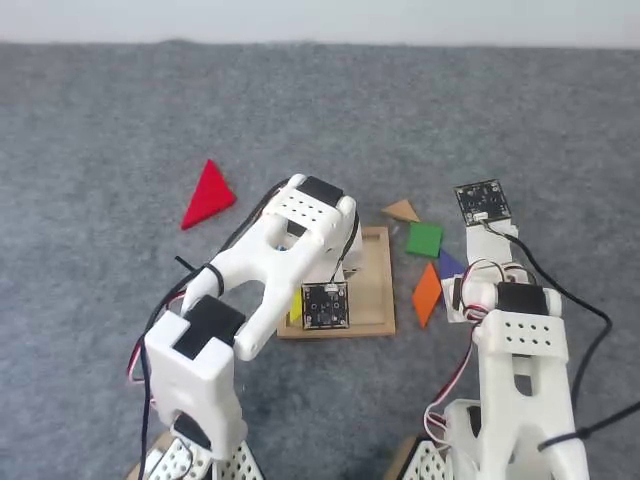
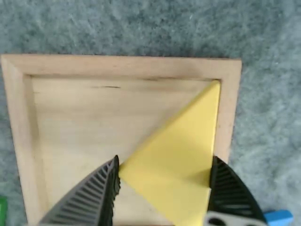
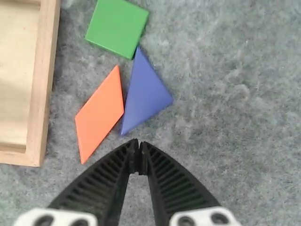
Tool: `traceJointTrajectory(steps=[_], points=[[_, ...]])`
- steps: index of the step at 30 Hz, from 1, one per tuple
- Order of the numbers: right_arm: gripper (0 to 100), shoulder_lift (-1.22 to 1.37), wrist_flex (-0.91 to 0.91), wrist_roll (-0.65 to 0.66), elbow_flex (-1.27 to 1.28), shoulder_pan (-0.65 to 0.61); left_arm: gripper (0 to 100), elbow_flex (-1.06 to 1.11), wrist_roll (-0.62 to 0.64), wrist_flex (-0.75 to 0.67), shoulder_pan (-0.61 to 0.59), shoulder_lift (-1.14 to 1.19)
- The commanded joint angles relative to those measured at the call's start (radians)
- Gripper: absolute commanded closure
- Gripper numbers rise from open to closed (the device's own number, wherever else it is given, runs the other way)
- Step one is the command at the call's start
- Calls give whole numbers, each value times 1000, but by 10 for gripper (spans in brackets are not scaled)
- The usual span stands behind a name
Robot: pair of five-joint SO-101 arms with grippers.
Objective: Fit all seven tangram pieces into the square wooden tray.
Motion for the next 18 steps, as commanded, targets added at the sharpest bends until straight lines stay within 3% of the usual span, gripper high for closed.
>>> traceJointTrajectory(steps=[1, 12, 18], points=[[979, -13, -16, -3, -12, 8, 985, -4, -37, 8, -2, -46], [979, -13, -16, -3, -12, 10, 976, -2, -38, 8, 0, -44], [979, -13, -16, -3, -12, 12, 773, -2, -38, 0, 0, -44]])
